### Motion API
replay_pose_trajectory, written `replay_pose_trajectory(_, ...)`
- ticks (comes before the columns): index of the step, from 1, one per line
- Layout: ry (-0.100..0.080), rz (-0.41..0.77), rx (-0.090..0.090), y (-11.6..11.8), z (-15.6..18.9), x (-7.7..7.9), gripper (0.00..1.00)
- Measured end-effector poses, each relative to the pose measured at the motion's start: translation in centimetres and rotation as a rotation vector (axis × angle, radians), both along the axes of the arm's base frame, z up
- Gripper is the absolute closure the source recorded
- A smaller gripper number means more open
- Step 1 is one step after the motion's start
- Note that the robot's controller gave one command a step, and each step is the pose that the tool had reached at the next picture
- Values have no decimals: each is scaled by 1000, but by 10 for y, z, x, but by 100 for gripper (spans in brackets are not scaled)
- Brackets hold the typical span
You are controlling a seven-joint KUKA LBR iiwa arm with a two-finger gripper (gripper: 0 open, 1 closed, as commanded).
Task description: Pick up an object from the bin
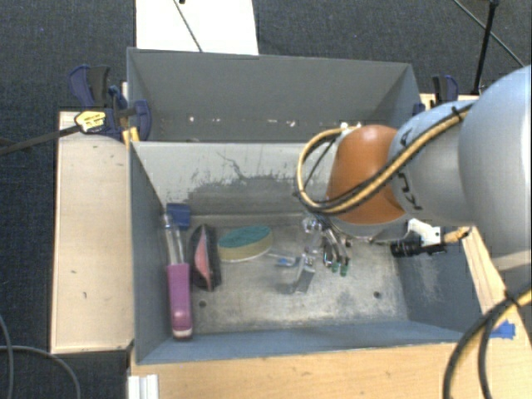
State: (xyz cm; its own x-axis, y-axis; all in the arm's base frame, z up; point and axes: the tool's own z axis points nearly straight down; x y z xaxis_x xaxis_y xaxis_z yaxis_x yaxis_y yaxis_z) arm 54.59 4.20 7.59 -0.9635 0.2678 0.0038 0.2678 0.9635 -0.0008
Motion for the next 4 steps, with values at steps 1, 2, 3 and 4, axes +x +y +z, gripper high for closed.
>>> replay_pose_trajectory(1,-4,1,0,0,3,1,100)
replay_pose_trajectory(2,-4,1,0,0,3,1,0)
replay_pose_trajectory(3,-9,-39,1,10,-6,13,0)
replay_pose_trajectory(4,-5,-1,-1,9,-5,12,0)
